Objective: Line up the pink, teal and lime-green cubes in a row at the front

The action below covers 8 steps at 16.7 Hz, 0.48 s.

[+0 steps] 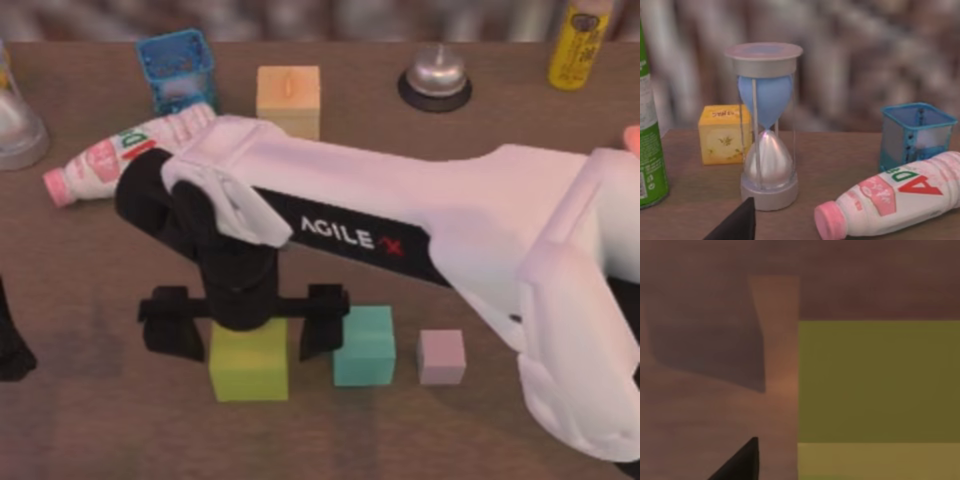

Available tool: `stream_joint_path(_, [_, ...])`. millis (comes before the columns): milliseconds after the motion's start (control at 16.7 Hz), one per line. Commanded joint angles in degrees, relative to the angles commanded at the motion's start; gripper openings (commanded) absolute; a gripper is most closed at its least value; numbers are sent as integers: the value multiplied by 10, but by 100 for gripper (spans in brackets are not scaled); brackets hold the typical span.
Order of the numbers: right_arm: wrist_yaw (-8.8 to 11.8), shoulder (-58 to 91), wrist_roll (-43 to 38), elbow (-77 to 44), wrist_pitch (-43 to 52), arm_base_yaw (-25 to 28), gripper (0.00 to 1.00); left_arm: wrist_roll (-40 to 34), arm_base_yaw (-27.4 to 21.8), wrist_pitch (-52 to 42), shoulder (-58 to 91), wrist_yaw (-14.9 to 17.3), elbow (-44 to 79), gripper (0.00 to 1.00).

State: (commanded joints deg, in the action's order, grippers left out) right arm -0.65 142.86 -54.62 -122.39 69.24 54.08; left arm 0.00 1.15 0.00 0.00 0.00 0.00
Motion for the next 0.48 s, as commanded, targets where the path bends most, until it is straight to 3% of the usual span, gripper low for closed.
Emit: stream_joint_path(480, [1,-1,0,-147,147,4,100,0,0,0,0,0,0,100])
